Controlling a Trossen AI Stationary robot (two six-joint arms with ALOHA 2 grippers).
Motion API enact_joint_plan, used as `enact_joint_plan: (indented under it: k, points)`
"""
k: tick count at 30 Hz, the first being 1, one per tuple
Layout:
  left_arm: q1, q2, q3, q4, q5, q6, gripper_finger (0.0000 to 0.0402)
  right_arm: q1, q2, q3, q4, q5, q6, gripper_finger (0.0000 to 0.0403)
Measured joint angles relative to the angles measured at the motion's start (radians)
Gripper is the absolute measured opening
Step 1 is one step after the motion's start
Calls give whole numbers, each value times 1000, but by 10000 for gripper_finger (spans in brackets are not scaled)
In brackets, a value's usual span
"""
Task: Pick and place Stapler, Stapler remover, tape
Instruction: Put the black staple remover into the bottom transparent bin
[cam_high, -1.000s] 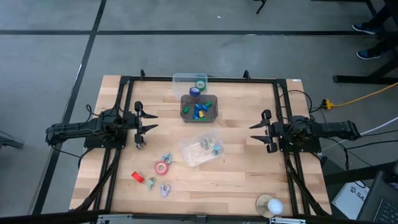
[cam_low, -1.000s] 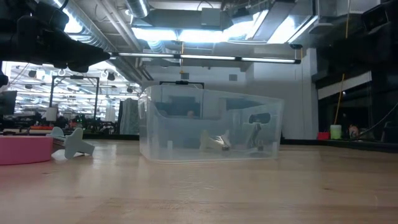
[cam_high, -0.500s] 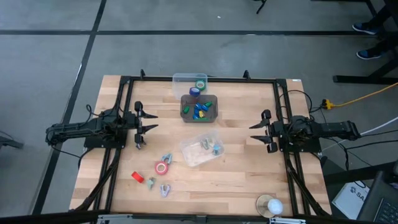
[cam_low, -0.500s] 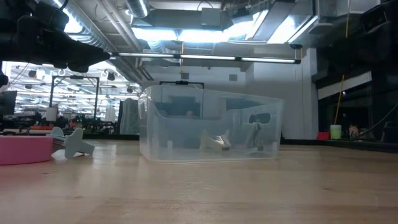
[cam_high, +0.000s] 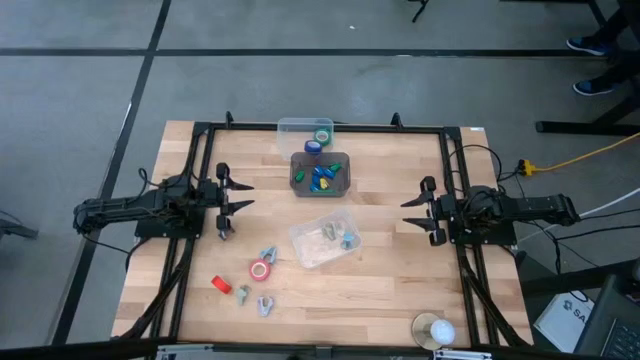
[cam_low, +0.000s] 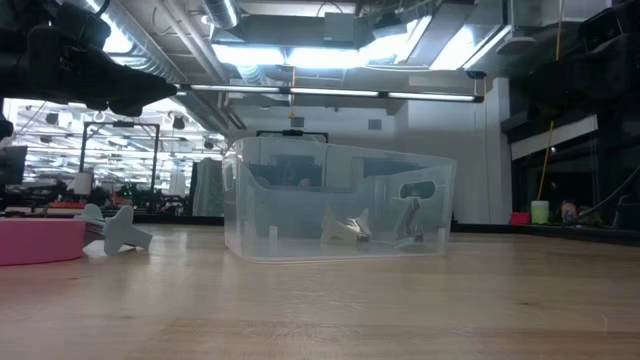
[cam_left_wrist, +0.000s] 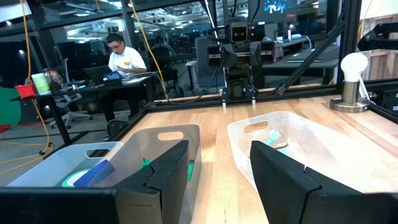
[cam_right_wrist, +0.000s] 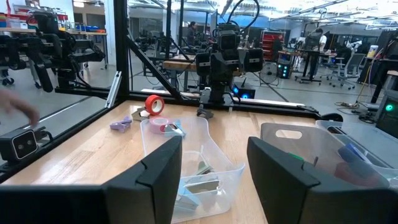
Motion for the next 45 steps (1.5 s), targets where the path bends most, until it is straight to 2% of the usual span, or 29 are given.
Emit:
enact_joint_plan:
  k: [15, 20, 26, 32, 36, 45]
  points:
    - [0, 0, 0, 8, 0, -14, 169, 0, 0, 0, 0, 0, 0, 187]
    - [0, 0, 0, 39, 13, -256, 169, 0, 0, 0, 0, 0, 0, 187]
    - [0, 0, 0, 64, 2, -419, 169, 0, 0, 0, 0, 0, 0, 187]
    - [0, 0, 0, 86, -105, -440, 169, 0, 0, 0, 0, 0, 0, 188]
    - [-1, 0, 2, 85, -34, -446, 169, 0, 0, 0, 0, 0, 0, 188]
    - [-28, 40, 51, 85, -53, -389, 169, 0, 0, 0, 0, 0, 0, 188]
